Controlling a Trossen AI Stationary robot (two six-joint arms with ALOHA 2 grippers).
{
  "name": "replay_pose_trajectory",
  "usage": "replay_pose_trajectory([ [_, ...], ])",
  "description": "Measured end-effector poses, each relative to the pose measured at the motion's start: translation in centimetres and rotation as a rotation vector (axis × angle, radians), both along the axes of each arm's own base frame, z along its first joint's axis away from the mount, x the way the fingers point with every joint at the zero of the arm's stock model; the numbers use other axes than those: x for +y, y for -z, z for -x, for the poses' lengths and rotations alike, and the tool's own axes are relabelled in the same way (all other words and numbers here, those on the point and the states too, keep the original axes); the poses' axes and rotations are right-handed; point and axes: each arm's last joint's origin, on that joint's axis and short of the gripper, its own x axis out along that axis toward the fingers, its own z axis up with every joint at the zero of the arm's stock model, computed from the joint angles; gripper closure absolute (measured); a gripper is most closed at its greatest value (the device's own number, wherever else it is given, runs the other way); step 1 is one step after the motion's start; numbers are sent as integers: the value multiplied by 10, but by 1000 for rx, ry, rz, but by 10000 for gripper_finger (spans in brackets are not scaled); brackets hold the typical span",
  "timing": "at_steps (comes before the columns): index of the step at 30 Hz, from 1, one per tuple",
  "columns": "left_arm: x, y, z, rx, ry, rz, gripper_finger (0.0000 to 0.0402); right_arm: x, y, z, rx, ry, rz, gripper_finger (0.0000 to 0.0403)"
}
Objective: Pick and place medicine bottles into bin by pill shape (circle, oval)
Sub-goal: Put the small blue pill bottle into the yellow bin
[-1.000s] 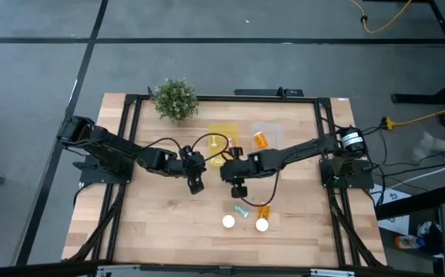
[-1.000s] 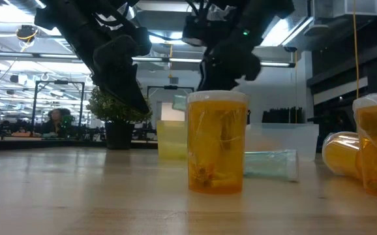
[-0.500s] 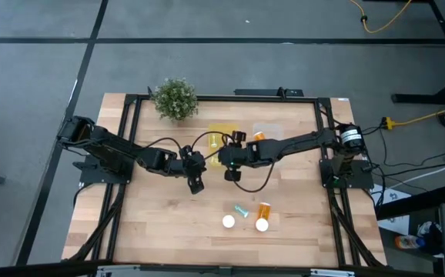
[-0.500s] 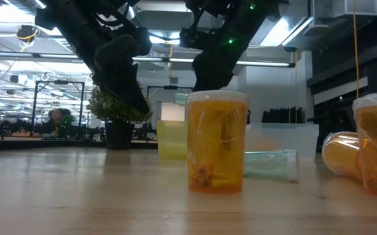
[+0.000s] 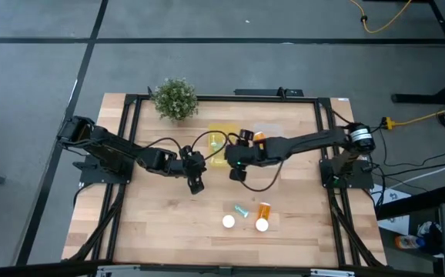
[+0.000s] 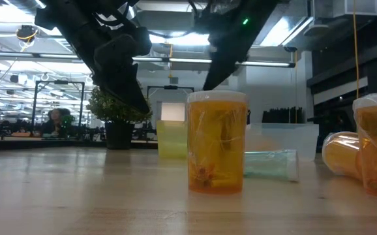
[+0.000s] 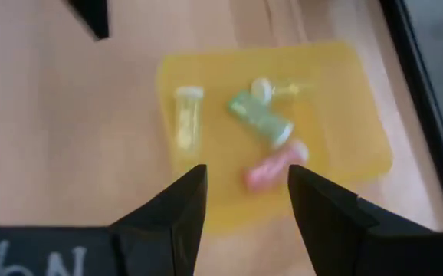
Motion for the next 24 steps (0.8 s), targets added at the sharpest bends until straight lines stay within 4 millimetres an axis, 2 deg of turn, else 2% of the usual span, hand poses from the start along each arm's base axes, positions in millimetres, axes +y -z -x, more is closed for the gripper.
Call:
replay_pose_trajectory([
  [6, 0, 0, 0, 0, 1, 0, 398, 20, -11, 26, 96, 14, -201, 229],
  [14, 0, 0, 0, 0, 1, -1, 398, 52, 1, 35, 145, 3, -338, 230],
  [24, 0, 0, 0, -5, -15, 14, 398, 87, 8, 47, 144, 24, -390, 230],
])
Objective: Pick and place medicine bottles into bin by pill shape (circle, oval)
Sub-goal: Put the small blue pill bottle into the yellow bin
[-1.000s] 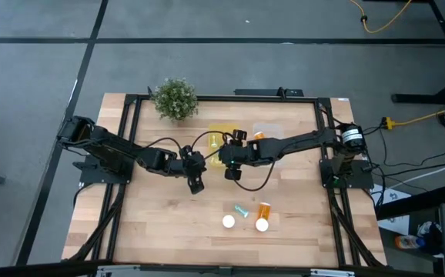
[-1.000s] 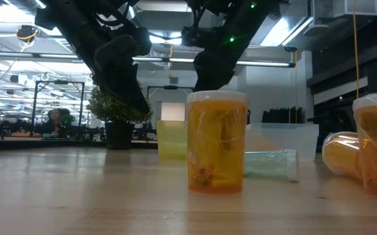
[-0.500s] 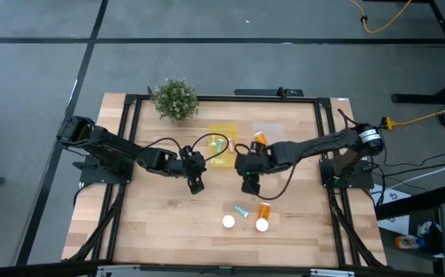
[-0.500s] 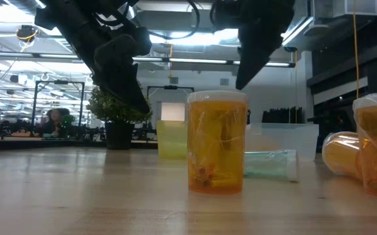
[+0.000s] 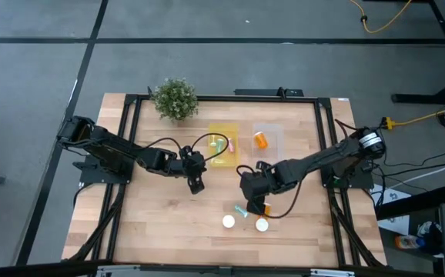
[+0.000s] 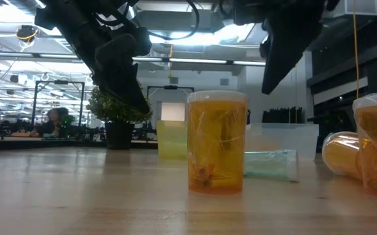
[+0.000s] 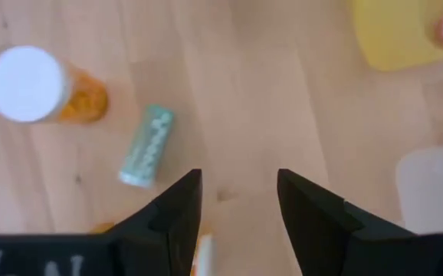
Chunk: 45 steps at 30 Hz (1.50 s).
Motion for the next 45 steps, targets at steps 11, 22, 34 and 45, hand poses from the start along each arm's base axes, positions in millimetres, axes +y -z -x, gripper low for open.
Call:
replay_pose_trajectory([
  [11, -1, 0, 0, 7, 22, 21, 398, 19, -6, -6, -134, 15, -79, 230],
  [22, -1, 1, 0, 10, 23, 19, 398, 28, 2, -5, -97, 75, -130, 230],
  [34, -1, 1, 0, 10, 24, 17, 398, 41, 47, -23, 2, 33, -203, 230],
  [45, -1, 1, 0, 12, 25, 17, 398, 43, 79, -31, 54, 47, -171, 230],
])
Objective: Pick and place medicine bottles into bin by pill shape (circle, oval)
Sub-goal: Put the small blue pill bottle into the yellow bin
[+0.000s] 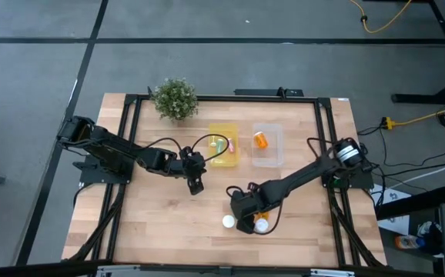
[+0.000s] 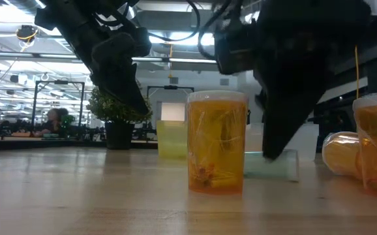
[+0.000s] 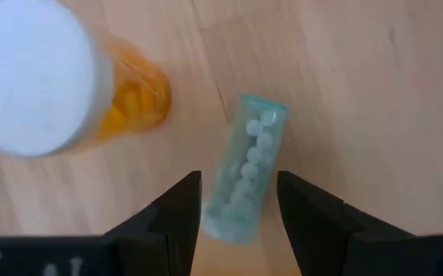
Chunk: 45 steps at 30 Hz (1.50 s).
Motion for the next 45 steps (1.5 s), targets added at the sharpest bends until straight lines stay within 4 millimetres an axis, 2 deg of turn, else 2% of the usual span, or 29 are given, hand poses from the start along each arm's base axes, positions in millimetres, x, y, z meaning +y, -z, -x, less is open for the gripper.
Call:
replay_pose_trajectory([
  [5, 0, 0, 0, 4, 16, -15, 398, -4, 14, -2, 36, 17, 43, 230],
  [17, 0, 0, 0, 4, 17, -15, 398, -11, 17, -6, 25, 39, 90, 236],
  [24, 0, 0, 0, 4, 17, -15, 398, -20, 17, -9, 36, 197, 52, 300],
  [27, 0, 0, 0, 4, 17, -15, 398, -26, 16, -13, 20, 222, 101, 317],
  [30, 0, 0, 0, 4, 17, -15, 398, -33, 10, -16, 33, 223, 184, 315],
  [35, 0, 0, 0, 3, 17, -15, 398, -42, -24, -20, 37, 229, 355, 306],
  [40, 0, 0, 0, 3, 17, -15, 398, -64, -48, -30, -9, 267, 513, 307],
  [45, 0, 0, 0, 4, 16, -15, 398, -92, -53, -43, -58, 291, 539, 307],
])
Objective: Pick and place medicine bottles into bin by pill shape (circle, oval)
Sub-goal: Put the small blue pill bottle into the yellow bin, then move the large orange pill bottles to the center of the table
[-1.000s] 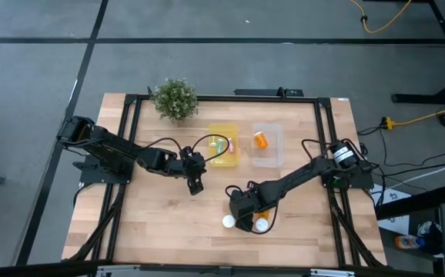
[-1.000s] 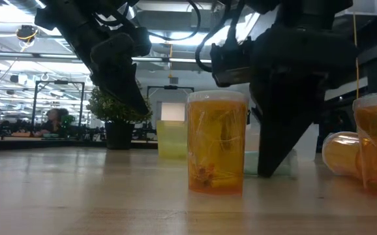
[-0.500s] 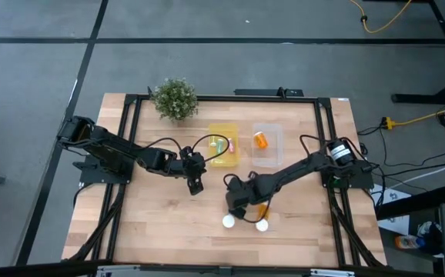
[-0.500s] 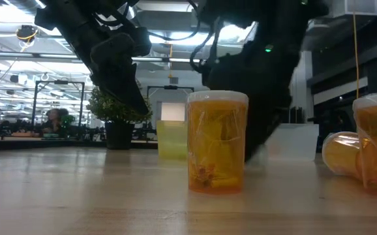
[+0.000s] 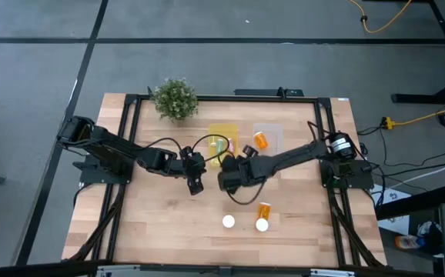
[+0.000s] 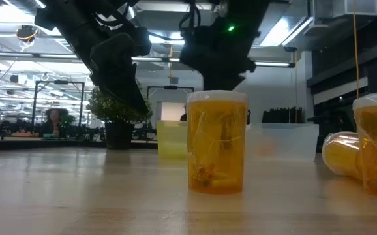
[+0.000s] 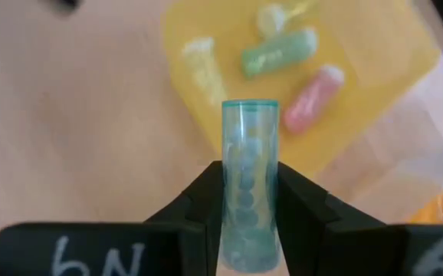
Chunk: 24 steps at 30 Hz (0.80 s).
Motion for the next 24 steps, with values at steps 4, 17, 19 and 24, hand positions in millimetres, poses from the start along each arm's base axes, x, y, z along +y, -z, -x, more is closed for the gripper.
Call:
replay_pose_trajectory([
  [4, 0, 0, 0, 0, 0, 0, 398, -25, -1, -6, -28, 56, 26, 297],
  [17, 0, 0, 0, 0, -1, 0, 398, -42, -2, -7, -11, 55, 33, 219],
  [19, 0, 0, 0, 0, 0, 0, 398, -39, -5, -4, 10, 40, 32, 218],
  [24, 0, 0, 0, -3, 0, 1, 398, -28, -19, 15, 76, 53, 28, 225],
])
